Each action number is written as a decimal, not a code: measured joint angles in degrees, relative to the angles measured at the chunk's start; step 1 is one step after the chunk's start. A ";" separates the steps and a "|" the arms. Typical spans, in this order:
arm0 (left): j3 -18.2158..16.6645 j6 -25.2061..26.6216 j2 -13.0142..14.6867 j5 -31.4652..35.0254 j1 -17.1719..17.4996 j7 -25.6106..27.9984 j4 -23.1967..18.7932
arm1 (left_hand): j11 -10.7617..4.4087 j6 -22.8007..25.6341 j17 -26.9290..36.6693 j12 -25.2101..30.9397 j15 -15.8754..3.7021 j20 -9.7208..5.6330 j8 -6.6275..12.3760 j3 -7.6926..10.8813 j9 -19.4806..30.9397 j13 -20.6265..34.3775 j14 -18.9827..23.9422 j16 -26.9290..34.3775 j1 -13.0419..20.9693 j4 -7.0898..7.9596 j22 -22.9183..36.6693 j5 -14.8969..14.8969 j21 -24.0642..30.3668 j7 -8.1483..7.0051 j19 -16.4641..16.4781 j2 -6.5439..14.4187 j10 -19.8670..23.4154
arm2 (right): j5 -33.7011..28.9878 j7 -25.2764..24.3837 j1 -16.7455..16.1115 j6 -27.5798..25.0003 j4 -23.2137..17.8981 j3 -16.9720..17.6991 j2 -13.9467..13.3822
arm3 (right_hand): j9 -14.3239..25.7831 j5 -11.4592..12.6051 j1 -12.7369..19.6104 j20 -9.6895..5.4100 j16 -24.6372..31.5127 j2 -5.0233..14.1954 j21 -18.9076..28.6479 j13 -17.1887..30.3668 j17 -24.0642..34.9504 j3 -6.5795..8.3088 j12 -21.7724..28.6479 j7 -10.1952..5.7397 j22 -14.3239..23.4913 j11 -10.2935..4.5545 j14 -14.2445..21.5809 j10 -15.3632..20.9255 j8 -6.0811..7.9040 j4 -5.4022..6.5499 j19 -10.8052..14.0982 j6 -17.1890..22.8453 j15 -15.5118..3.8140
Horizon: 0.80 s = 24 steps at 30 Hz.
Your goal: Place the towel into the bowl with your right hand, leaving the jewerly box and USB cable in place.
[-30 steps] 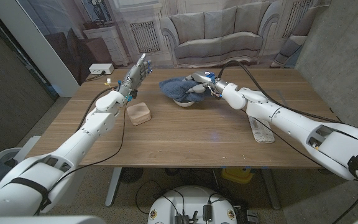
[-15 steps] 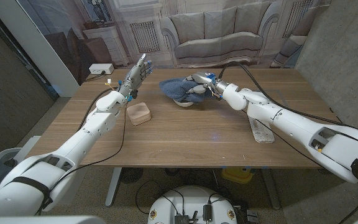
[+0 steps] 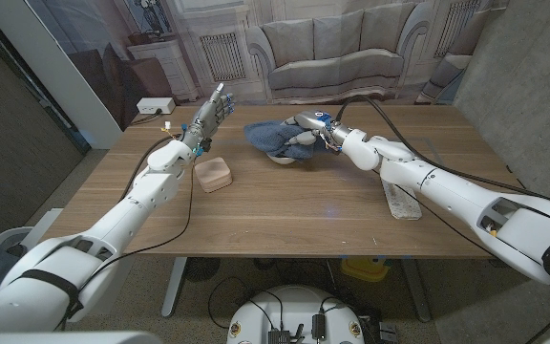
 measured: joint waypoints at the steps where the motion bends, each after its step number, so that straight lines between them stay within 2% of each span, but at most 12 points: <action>1: 0.03 0.00 -0.02 0.00 -0.07 -0.03 0.07 | 0.00 0.00 0.00 0.00 0.00 0.00 0.00 0.00 0.00 0.00 0.00 0.00 0.00 0.00 0.00 0.00 0.00 0.00 0.00 0.00 0.00 | -0.04 0.01 -0.01 -0.02 -0.01 0.00 -0.01 | 0.00 0.00 -0.20 -0.07 0.00 -0.09 0.00 0.00 0.00 -0.16 0.00 0.10 0.00 0.06 -0.20 -0.37 0.00 -0.15 -0.07 -0.26 0.20; 12: 0.35 0.00 -0.11 0.14 -0.67 -0.53 0.59 | 0.00 0.00 0.00 0.00 0.00 0.00 0.00 -0.24 0.00 0.00 0.00 0.00 0.00 -0.25 0.00 0.00 0.00 0.00 0.00 0.00 0.00 | -0.81 0.13 -0.41 -0.47 -0.90 0.06 -0.38 | 0.00 0.44 -1.86 0.33 0.00 -0.98 -1.47 0.01 0.00 -1.18 0.01 0.15 -0.26 0.15 -3.29 -2.51 -0.34 0.40 -2.74 -2.32 0.61; 17: 0.46 0.02 -0.21 0.20 -0.96 -0.78 0.90 | 0.00 0.00 0.00 0.00 0.00 0.00 0.00 -0.24 0.00 0.00 0.00 0.00 0.00 -0.24 0.00 0.00 0.00 0.00 0.00 0.00 0.00 | -1.13 0.31 -0.58 -0.58 -1.39 0.11 -0.65 | 0.00 0.44 -2.57 0.41 -0.44 -1.68 -1.93 0.00 -0.01 -1.59 0.01 0.64 -0.25 0.25 -4.93 -3.50 -0.34 0.48 -3.74 -3.47 0.78; 22: 0.55 0.02 -0.36 0.27 -1.26 -1.06 1.29 | 0.00 0.00 0.00 0.00 0.00 0.00 0.00 -0.24 0.00 0.00 0.00 0.00 0.00 -0.24 0.00 0.00 0.00 0.00 0.00 0.00 0.00 | -1.44 0.63 -0.79 -0.86 -1.86 0.19 -0.92 | -0.18 0.89 -3.46 0.44 -0.44 -2.13 -2.56 0.00 -0.14 -2.13 -0.45 1.26 -0.25 0.38 -6.47 -6.00 -0.34 0.86 -4.88 -4.69 1.03; 24: 0.58 0.02 -0.41 0.31 -1.34 -1.14 1.40 | 0.00 0.00 0.00 0.00 0.00 0.00 0.00 -0.24 0.00 0.00 0.00 0.00 0.00 -0.24 0.00 0.00 0.00 0.00 0.00 0.00 0.00 | -1.50 0.74 -0.84 -0.97 -2.01 0.22 -0.98 | -0.18 0.94 -3.64 0.62 -0.44 -2.28 -2.81 0.00 -0.17 -2.37 -0.44 1.34 -0.25 0.53 -7.21 -6.22 -0.34 0.64 -5.14 -5.44 1.01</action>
